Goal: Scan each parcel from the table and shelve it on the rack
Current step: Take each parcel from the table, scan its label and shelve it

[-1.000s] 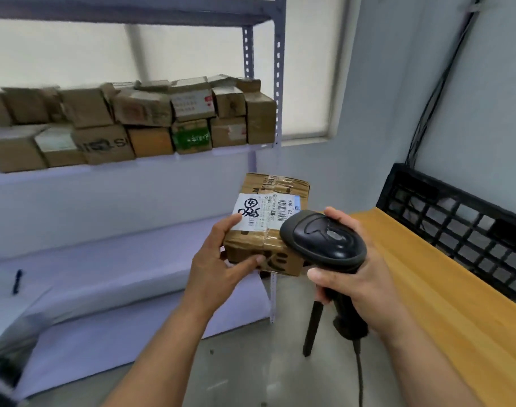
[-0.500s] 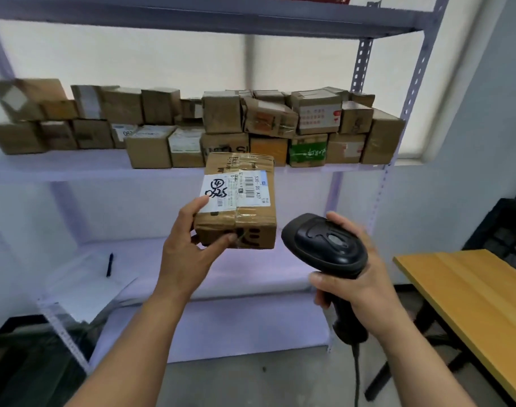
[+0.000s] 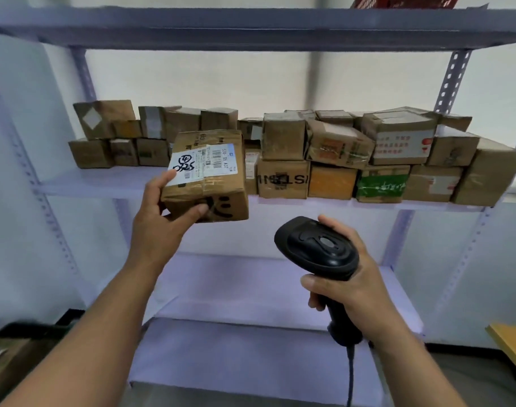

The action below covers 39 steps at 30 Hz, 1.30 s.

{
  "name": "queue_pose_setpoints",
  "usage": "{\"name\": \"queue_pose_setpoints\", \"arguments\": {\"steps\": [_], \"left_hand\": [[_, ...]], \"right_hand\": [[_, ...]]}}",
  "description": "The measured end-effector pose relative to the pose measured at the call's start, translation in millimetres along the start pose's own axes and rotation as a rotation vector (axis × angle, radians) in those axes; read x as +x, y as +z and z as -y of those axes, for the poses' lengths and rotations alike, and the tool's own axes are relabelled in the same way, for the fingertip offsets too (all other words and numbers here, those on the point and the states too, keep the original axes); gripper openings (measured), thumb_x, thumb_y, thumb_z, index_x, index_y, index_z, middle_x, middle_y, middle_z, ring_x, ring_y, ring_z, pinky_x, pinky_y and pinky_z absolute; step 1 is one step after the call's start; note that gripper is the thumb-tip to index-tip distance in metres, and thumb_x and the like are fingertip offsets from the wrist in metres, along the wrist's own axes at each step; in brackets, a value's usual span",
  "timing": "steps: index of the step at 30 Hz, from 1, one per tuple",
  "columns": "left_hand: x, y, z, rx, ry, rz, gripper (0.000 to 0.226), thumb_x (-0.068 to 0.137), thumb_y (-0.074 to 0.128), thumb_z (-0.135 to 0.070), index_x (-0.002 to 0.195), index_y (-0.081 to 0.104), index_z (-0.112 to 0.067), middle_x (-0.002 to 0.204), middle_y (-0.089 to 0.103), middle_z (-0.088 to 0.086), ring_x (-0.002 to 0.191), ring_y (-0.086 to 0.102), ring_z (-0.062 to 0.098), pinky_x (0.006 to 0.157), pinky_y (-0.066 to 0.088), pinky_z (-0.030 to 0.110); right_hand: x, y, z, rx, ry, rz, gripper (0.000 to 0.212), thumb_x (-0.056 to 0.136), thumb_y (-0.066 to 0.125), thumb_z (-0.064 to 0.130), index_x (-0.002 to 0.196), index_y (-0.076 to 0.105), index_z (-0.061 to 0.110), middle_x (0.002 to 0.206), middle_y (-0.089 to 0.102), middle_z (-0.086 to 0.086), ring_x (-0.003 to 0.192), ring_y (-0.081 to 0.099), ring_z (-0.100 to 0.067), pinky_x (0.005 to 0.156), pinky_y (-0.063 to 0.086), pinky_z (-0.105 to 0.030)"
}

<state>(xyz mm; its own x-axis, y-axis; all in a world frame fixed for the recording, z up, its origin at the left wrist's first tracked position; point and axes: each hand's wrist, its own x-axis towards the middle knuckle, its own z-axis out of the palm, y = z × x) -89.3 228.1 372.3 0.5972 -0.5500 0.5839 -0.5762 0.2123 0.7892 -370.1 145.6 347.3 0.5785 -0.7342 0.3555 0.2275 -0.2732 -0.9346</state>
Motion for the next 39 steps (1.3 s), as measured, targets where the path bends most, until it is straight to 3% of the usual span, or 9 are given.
{"name": "queue_pose_setpoints", "arguments": {"steps": [7,15,17,21,25,27,32,36,39], "left_hand": [[63.7,14.2,8.5,0.020,-0.004,-0.036,0.064,0.080,0.078,-0.024,0.131,0.043,-0.038,0.126,0.051,-0.011,0.114,0.054,0.010,0.098,0.046,0.028],[141.8,41.4,31.8,-0.040,-0.028,0.062,0.063,0.080,0.079,-0.028,0.131,0.044,-0.041,0.126,0.052,-0.011,0.117,0.052,0.013,0.101,0.046,0.034],[159.5,50.6,36.9,-0.041,-0.029,0.107,0.063,0.079,0.079,-0.031,0.130,0.043,-0.044,0.127,0.052,-0.011,0.118,0.052,0.015,0.102,0.046,0.038],[181.4,64.7,53.0,-0.008,-0.033,0.207,0.065,0.080,0.077,-0.035,0.134,0.041,-0.041,0.129,0.052,-0.010,0.121,0.051,0.018,0.097,0.044,0.032],[186.7,69.3,63.3,0.143,0.005,0.278,0.069,0.076,0.071,-0.056,0.134,0.033,-0.049,0.134,0.056,-0.002,0.122,0.052,0.025,0.098,0.045,0.049],[187.2,70.4,66.9,0.196,0.026,0.279,0.073,0.082,0.069,-0.050,0.142,0.027,-0.045,0.136,0.055,-0.001,0.125,0.050,0.027,0.099,0.044,0.048],[181.5,72.5,64.5,0.183,0.069,0.326,0.086,0.090,0.068,-0.032,0.154,0.010,-0.034,0.150,0.042,0.000,0.136,0.039,0.023,0.096,0.031,0.034],[169.0,74.9,63.3,0.230,0.185,0.218,0.094,0.085,0.071,-0.035,0.155,0.009,-0.024,0.160,0.018,0.011,0.147,0.016,0.026,0.115,0.021,0.044],[149.3,80.4,69.1,0.192,0.331,0.135,0.087,0.085,0.072,-0.033,0.152,0.021,-0.012,0.158,0.014,0.023,0.146,0.014,0.037,0.116,0.018,0.054]], "right_hand": [[47.6,-3.0,-16.4,-0.013,-0.014,0.037,0.083,0.067,0.083,-0.006,0.120,0.058,0.053,0.107,0.069,0.008,0.051,0.061,-0.034,0.050,0.054,-0.040],[77.5,11.4,-22.8,-0.044,0.003,-0.055,0.086,0.068,0.081,-0.010,0.120,0.058,0.054,0.108,0.068,0.010,0.053,0.062,-0.035,0.051,0.054,-0.040],[81.9,18.0,-23.3,-0.053,0.014,-0.095,0.085,0.065,0.083,-0.005,0.121,0.057,0.054,0.110,0.068,0.008,0.053,0.062,-0.035,0.051,0.054,-0.039],[89.9,32.7,-20.4,-0.074,0.012,-0.156,0.082,0.060,0.082,0.005,0.120,0.058,0.055,0.113,0.067,0.008,0.054,0.063,-0.036,0.051,0.053,-0.038],[87.1,45.4,-20.7,-0.100,-0.009,-0.235,0.082,0.058,0.082,0.003,0.118,0.060,0.054,0.114,0.067,0.006,0.052,0.062,-0.035,0.049,0.052,-0.036],[83.1,51.7,-21.9,-0.116,-0.004,-0.275,0.083,0.058,0.082,0.002,0.118,0.060,0.054,0.113,0.067,0.006,0.052,0.063,-0.034,0.049,0.052,-0.036],[70.0,67.3,-24.6,-0.161,0.010,-0.368,0.087,0.064,0.084,-0.010,0.118,0.060,0.053,0.109,0.067,0.010,0.053,0.062,-0.035,0.049,0.054,-0.037],[57.3,77.8,-29.7,-0.179,0.043,-0.451,0.085,0.063,0.085,-0.007,0.120,0.059,0.051,0.109,0.067,0.008,0.051,0.061,-0.035,0.050,0.054,-0.039],[47.9,83.0,-33.2,-0.190,0.072,-0.502,0.081,0.061,0.082,0.002,0.122,0.058,0.050,0.111,0.067,0.006,0.050,0.060,-0.033,0.051,0.054,-0.039]]}}
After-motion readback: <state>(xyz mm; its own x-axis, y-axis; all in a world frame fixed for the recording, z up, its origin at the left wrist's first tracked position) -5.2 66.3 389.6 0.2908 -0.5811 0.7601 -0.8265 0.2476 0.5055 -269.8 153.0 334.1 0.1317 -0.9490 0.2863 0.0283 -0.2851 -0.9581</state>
